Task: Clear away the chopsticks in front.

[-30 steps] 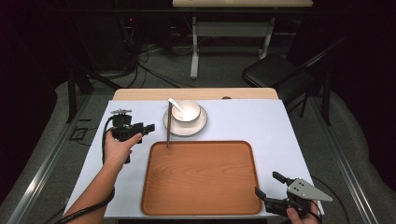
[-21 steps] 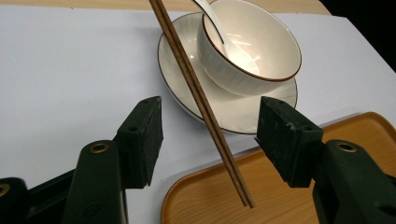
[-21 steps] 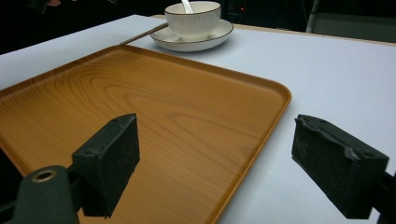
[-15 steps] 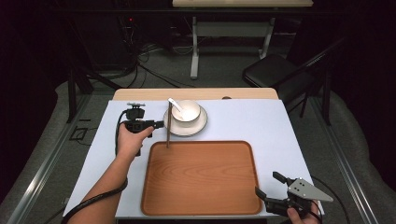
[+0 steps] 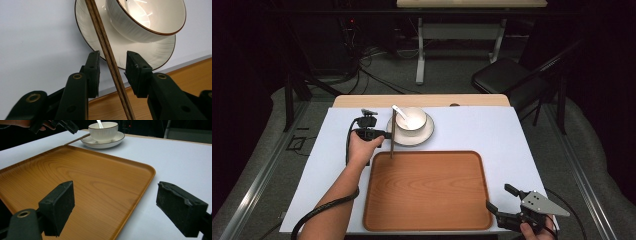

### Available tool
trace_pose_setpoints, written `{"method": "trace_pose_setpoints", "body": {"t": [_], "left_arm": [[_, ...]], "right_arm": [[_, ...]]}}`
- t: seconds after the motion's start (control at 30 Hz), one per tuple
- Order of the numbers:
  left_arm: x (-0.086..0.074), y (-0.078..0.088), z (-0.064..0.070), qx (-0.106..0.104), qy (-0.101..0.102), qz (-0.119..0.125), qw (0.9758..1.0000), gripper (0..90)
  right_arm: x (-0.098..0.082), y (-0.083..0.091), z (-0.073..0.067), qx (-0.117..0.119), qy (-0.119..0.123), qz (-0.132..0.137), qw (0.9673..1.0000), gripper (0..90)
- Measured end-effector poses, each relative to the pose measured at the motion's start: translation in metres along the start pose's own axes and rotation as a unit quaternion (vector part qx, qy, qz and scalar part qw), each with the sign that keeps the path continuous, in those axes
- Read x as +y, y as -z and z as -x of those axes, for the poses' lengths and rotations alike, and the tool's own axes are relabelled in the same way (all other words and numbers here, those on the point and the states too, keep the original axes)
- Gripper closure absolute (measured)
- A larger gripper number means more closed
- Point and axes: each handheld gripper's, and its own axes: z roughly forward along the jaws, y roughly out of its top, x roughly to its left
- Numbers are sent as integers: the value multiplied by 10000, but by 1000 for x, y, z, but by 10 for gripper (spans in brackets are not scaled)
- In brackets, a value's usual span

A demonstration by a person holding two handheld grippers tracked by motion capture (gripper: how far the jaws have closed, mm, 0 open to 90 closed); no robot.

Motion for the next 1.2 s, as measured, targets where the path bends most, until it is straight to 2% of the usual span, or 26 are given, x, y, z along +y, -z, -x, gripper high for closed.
{"method": "trace_pose_setpoints", "body": {"t": [0.13,0.33,0.43,0.83,0.97,1.2], "left_arm": [[0,-5,-2,19,76,-105,9999,667],[-3,-11,-3,-67,200,-234,9995,699],[-4,-12,-1,-24,180,-328,9993,708],[-2,-13,-1,19,389,-429,9983,743],[-2,-14,-1,-28,470,-524,9975,751],[2,-15,0,46,632,-740,9952,759]], "right_arm": [[0,0,0,3,-21,3,10000,147],[0,0,0,6,-16,1,10000,147],[0,0,0,6,-2,7,10000,147],[0,0,0,9,-2,10,10000,147],[0,1,0,4,6,16,10000,147],[0,1,0,0,4,21,10000,147]]}}
